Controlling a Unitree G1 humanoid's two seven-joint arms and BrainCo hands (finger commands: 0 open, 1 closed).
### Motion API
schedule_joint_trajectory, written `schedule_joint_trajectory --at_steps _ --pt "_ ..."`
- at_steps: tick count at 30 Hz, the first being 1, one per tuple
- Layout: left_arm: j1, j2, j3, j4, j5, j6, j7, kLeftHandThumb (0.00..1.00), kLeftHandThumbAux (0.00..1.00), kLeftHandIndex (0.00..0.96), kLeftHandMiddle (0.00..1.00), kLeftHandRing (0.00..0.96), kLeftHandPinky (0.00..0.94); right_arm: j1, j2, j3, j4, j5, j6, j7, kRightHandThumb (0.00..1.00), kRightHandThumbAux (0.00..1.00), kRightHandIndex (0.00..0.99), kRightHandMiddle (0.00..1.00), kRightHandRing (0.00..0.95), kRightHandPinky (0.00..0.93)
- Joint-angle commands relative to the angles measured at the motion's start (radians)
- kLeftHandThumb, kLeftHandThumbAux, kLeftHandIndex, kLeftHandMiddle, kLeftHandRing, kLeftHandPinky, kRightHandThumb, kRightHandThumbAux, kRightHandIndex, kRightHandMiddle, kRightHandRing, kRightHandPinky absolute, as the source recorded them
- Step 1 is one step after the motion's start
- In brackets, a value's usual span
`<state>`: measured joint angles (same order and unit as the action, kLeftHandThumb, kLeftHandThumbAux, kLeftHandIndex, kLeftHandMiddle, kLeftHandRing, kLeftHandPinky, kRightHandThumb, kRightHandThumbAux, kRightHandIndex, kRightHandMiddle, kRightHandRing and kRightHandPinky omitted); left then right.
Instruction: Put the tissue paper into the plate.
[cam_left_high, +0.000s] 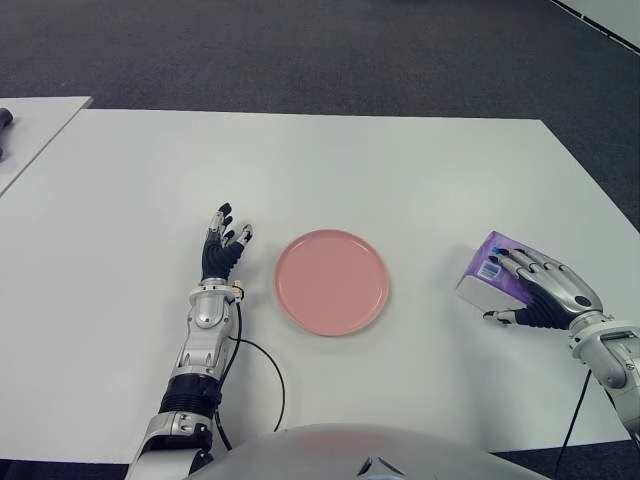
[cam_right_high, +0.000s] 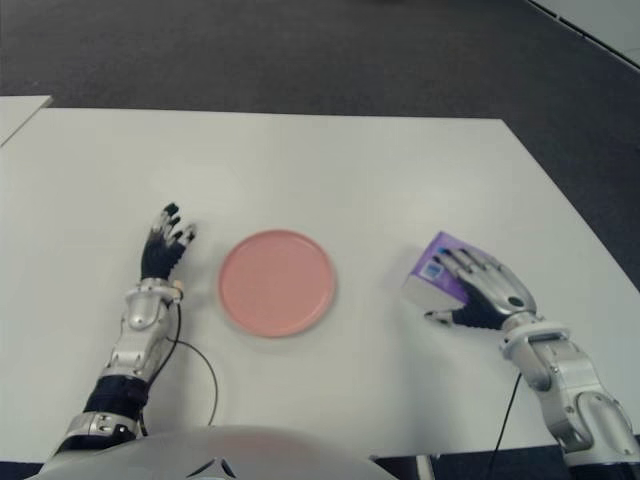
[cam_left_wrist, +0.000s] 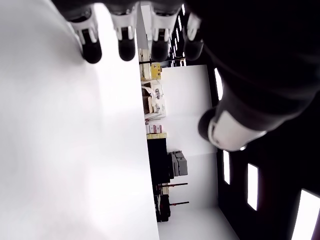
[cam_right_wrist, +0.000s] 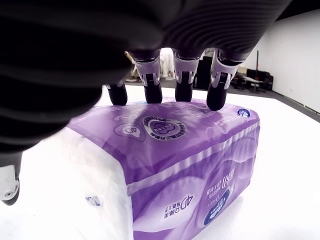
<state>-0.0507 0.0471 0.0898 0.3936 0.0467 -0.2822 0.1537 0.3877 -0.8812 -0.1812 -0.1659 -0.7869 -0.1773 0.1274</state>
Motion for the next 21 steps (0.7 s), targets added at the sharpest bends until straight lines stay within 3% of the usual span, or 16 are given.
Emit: schedule_joint_trajectory --at_steps 1,6,7,8,9,10,11,13,15,21 --pt "0.009 -0.001 -0.003 0.013 -0.002 0.009 -0.012 0.001 0.69 0.0 0.0 0.0 0.0 0.011 0.009 0.013 0.007 -0.005 0.004 0.008 0.049 0.445 0.0 0.0 0.0 0.0" --pt "0.006 -0.001 -0.004 0.027 0.005 0.004 -0.007 0.0 0.685 0.0 0.0 0.0 0.0 0.012 0.01 0.015 0.009 -0.007 0.004 0.004 0.049 0.445 0.0 0.0 0.0 0.0" --pt "0.005 -0.001 -0.004 0.03 0.006 0.002 -0.006 0.0 0.684 0.0 0.0 0.0 0.0 -0.106 0.108 0.115 0.141 -0.059 0.003 -0.097 0.049 0.445 0.0 0.0 0.0 0.0" --pt "0.005 -0.001 -0.004 0.032 0.007 0.0 -0.006 0.0 0.683 0.0 0.0 0.0 0.0 -0.195 0.182 0.19 0.239 -0.097 0.003 -0.174 0.177 0.523 0.078 0.093 0.115 0.172" --pt "0.005 -0.001 -0.005 0.034 0.008 -0.003 -0.006 0.0 0.683 0.0 0.0 0.0 0.0 -0.353 0.316 0.284 0.481 -0.148 -0.014 -0.341 0.265 0.571 0.13 0.154 0.193 0.289" --pt "0.005 -0.001 -0.005 0.035 0.009 -0.005 -0.007 0.0 0.683 0.0 0.0 0.0 0.0 -0.46 0.404 0.345 0.65 -0.179 -0.027 -0.458 0.519 0.589 0.337 0.279 0.391 0.454" --pt "0.005 -0.001 -0.006 0.036 0.01 -0.008 -0.007 0.0 0.683 0.0 0.0 0.0 0.0 -0.52 0.446 0.368 0.756 -0.188 -0.043 -0.527 0.61 0.595 0.412 0.323 0.462 0.513" --pt "0.007 -0.002 -0.007 0.037 0.015 -0.013 -0.006 0.0 0.684 0.0 0.0 0.0 0.0 -0.587 0.471 0.377 0.852 -0.182 -0.06 -0.581 0.825 0.61 0.6 0.427 0.635 0.642" --pt "0.007 -0.002 -0.01 0.038 0.02 -0.016 -0.004 0.0 0.684 0.0 0.0 0.0 0.0 -0.635 0.477 0.373 0.893 -0.169 -0.067 -0.602 0.899 0.616 0.679 0.463 0.698 0.645" --pt "0.01 -0.005 -0.013 0.033 0.027 -0.018 0.002 0.004 0.687 0.0 0.0 0.0 0.0 -0.681 0.473 0.386 0.941 -0.154 -0.094 -0.69 0.971 0.621 0.768 0.496 0.751 0.649"
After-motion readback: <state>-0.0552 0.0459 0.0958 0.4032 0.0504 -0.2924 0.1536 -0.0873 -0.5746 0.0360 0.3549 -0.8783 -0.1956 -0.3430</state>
